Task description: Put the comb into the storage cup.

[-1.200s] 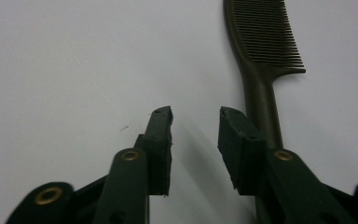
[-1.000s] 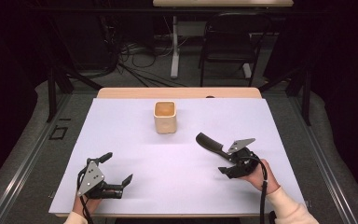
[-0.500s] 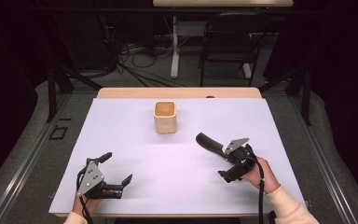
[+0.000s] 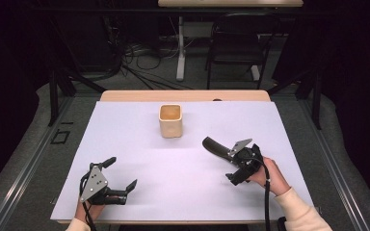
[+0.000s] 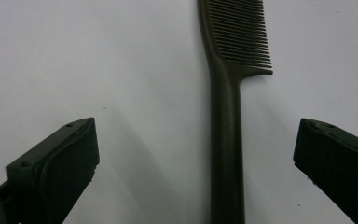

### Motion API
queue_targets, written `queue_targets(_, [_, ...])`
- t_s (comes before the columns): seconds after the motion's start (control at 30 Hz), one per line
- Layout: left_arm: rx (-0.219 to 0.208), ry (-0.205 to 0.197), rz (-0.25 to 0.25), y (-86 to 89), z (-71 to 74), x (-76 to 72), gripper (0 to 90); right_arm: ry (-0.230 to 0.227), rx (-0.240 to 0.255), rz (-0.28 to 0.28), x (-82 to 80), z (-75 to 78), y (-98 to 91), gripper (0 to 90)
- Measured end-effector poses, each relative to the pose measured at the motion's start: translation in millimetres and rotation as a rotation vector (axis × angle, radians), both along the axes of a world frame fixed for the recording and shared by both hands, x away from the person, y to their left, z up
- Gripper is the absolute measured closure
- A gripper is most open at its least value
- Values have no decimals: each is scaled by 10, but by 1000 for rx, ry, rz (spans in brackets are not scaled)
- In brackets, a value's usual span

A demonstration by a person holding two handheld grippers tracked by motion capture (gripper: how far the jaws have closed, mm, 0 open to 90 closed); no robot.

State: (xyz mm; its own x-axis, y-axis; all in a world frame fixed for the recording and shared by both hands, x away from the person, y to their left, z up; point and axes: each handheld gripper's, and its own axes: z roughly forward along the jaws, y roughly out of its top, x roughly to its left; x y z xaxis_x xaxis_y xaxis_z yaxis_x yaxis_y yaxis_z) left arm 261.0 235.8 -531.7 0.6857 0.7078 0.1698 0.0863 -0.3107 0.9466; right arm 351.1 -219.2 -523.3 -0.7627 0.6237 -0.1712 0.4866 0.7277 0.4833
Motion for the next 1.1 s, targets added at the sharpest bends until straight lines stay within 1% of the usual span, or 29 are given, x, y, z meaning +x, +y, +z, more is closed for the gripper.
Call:
queue_targets(0.07, [-2, 2, -1, -11, -5, 2, 1, 1, -7, -5, 9, 12, -5, 3])
queue_targets(0.1, [-2, 4, -2, -15, -6, 2, 1, -12, -1, -5, 21, 15, -5, 12])
queue_targets(0.17, [3, 4, 1, -17, -8, 1, 1, -16, -5, -9, 36, 37, 0, 28])
queue_targets(0.2, [2, 4, 2, -14, -8, 1, 1, -19, -8, 3, 58, 56, 11, 62])
queue_targets(0.23, [2, 3, 4, -9, -7, 2, 1, -22, -13, -2, 59, 67, 23, 89])
queue_targets(0.3, [1, 4, 8, 1, -7, 4, 1, -22, -15, 6, 71, 71, 32, 105])
queue_targets(0.33, [0, 5, 7, 3, -8, 6, 1, -18, -23, 15, 95, 75, 48, 164])
queue_targets(0.4, [0, 6, 6, -3, -10, 7, 1, -17, -32, 16, 109, 76, 56, 181])
queue_targets(0.43, [0, 6, 6, -9, -11, 6, 1, -12, -34, 6, 118, 74, 65, 224])
queue_targets(0.47, [5, 5, 5, -11, -10, 7, 1, 1, -40, -1, 137, 72, 78, 307])
queue_targets(0.5, [6, 6, 4, -13, -11, 7, 1, 1, -40, -1, 137, 72, 78, 307])
queue_targets(0.53, [8, 6, 5, -12, -12, 7, 1, -2, -48, 6, 150, 72, 82, 334])
queue_targets(0.57, [7, 6, 7, -10, -12, 7, 1, -4, -50, -1, 157, 72, 89, 363])
queue_targets(0.6, [4, 7, 10, -3, -13, 8, 1, 14, -62, 4, 173, 83, 99, 436])
queue_targets(0.63, [4, 7, 10, -3, -13, 8, 1, 14, -62, 4, 173, 83, 99, 436])
queue_targets(0.67, [5, 8, 9, -2, -13, 10, 1, 5, -64, 14, 194, 80, 103, 462])
queue_targets(0.7, [7, 9, 8, -3, -14, 11, 1, 19, -82, 4, 207, 86, 127, 508])
queue_targets(0.73, [8, 8, 8, -8, -14, 11, 1, 23, -83, 3, 221, 81, 138, 528])
queue_targets(0.77, [9, 8, 7, -9, -14, 11, 1, 37, -105, 8, 239, 82, 150, 534])
queue_targets(0.8, [9, 8, 7, -9, -14, 11, 1, 37, -105, 8, 239, 82, 150, 534])
queue_targets(0.83, [12, 12, 7, -10, -16, 13, 1, 53, -120, 9, 265, 74, 173, 570])
queue_targets(0.9, [12, 15, 8, -12, -19, 14, 1, 62, -120, 16, 283, 60, 183, 577])
queue_targets(0.93, [12, 19, 9, -12, -21, 15, 1, 77, -118, 15, 321, 54, 192, 606])
queue_targets(0.97, [11, 21, 9, -11, -22, 16, 1, 77, -118, 15, 321, 54, 192, 606])
queue_targets(1.03, [10, 21, 8, -10, -23, 20, 1, 103, -140, 3, 374, 42, 204, 617])
queue_targets(1.1, [11, 22, 7, -7, -23, 21, 1, 112, -144, -2, 389, 37, 206, 619])
